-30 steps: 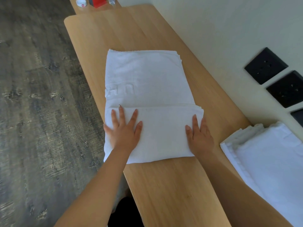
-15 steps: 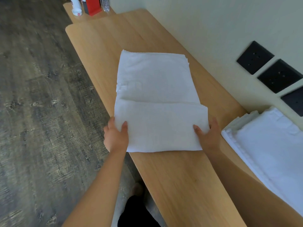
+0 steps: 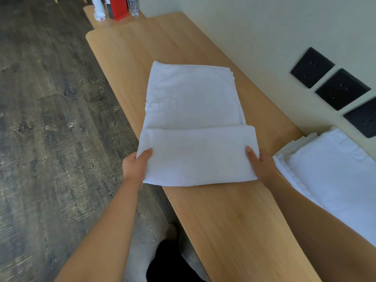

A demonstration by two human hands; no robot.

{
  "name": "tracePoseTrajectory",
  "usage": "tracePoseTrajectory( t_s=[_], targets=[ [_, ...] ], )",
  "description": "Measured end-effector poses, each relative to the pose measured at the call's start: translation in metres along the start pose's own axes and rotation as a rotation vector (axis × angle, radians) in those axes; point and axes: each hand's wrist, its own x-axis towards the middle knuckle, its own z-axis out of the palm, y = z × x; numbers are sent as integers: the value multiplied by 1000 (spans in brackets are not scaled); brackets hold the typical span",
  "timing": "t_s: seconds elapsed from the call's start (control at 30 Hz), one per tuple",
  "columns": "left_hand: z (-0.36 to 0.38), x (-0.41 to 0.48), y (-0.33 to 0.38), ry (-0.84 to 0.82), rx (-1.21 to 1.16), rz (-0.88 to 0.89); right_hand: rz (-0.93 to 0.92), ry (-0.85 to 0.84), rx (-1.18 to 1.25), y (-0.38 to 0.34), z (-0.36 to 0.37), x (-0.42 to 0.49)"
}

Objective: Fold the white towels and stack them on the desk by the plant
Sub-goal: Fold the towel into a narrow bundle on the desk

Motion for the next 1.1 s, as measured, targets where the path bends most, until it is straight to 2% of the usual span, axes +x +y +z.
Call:
tracePoseTrajectory(
  t_s=[0.17,0.33,0.47,0.63,0.77,0.87,0.93,1.1],
  targets=[
    [-3,-1,-6,-21,-39,-28,-35,-15,15,-1,-2,-1],
    [-2,-2,-3,-2,166,109,-1,29,107,9,2,-2],
    [-2,-5,-3,3,178,51,3,59,144,5,3,-9],
    [-3,-8,-5,-28,120,43,-96,275,102,-8,3,-16],
    [-5,-13,-5,-73,113,58,-31,124,170,-7,1,-20],
    [-8,-13,-5,-80,94,42,12,-24,-15,1,-3,-20],
    [-11,-12,-6,-67,82,22,13,-70,-28,2,-8,-18],
    [-14,-15,-10,-70,-12,10,165,-199,339,-12,-16,-20]
  ],
)
